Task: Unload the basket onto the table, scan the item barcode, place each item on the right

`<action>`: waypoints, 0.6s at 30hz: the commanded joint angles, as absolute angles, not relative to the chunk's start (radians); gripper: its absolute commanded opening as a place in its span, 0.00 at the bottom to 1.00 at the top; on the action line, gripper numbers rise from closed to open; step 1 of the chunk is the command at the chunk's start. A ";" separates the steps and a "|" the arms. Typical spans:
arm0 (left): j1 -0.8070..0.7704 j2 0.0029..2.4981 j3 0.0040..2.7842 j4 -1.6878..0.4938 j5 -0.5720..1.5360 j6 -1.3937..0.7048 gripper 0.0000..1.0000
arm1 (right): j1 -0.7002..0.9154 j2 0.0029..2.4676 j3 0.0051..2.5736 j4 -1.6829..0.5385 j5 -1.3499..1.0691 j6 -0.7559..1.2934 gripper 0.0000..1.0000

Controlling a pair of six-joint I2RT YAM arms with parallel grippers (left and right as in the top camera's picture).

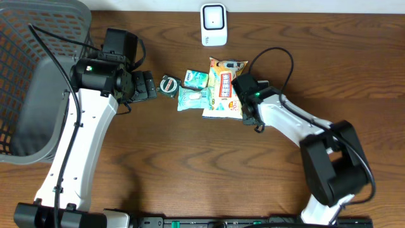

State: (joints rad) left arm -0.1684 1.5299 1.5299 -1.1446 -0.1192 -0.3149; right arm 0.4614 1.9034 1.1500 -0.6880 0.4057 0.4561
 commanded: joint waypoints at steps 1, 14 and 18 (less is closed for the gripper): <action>-0.167 1.528 1.529 -1.147 -0.136 -0.320 0.98 | 0.461 1.972 1.143 -0.694 0.501 0.501 0.20; -0.167 1.528 1.529 -1.147 -0.136 -0.320 0.99 | 0.341 1.737 1.180 -0.671 0.038 0.413 0.01; -0.167 1.528 1.529 -1.147 -0.136 -0.320 0.99 | 0.228 1.655 1.180 -0.645 -0.323 0.290 0.01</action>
State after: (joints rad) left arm -0.1684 1.5299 1.5299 -1.1446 -0.1192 -0.3149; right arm 0.3077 1.7290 1.1614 -0.6544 0.0441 0.4068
